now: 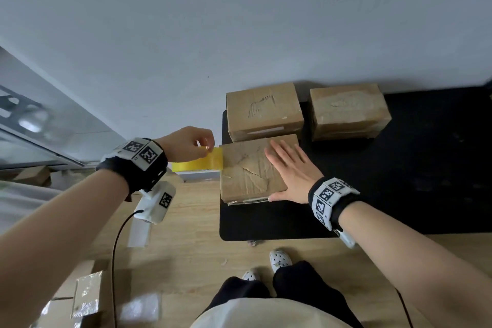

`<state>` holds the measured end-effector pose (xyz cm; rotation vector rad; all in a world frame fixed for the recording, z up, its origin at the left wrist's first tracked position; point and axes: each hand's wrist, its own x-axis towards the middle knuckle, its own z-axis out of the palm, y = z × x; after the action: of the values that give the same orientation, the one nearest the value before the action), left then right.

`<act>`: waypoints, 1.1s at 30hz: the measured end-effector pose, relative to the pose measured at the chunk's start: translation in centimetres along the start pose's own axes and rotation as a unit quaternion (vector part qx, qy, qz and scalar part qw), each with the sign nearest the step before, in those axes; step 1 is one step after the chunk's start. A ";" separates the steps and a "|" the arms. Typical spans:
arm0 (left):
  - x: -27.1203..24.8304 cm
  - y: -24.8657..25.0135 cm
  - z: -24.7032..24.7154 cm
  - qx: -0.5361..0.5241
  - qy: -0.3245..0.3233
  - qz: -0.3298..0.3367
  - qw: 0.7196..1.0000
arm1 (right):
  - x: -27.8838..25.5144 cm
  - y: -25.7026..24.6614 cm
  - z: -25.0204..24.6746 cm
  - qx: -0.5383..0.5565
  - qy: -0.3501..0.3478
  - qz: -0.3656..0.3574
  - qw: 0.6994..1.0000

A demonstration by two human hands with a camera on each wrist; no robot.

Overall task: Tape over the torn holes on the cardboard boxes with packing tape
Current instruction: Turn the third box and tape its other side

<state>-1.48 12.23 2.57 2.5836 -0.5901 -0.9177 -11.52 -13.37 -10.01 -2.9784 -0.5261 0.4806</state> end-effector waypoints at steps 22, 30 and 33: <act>3.9 -0.1 12.1 0.013 0.196 0.009 0.980 | -5.5 6.7 -0.2 -0.005 -0.054 0.126 0.991; 3.5 -0.7 14.8 0.086 0.172 0.011 0.981 | -5.7 7.6 0.0 0.032 -0.044 0.103 0.993; 3.0 -0.8 15.9 0.102 0.142 -0.012 0.984 | -5.9 7.8 0.1 0.040 -0.034 0.092 0.994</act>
<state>-9.61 8.71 -11.05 2.8401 -0.5986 -0.5013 -14.27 -22.76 -9.38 -2.9561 -0.2320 0.6043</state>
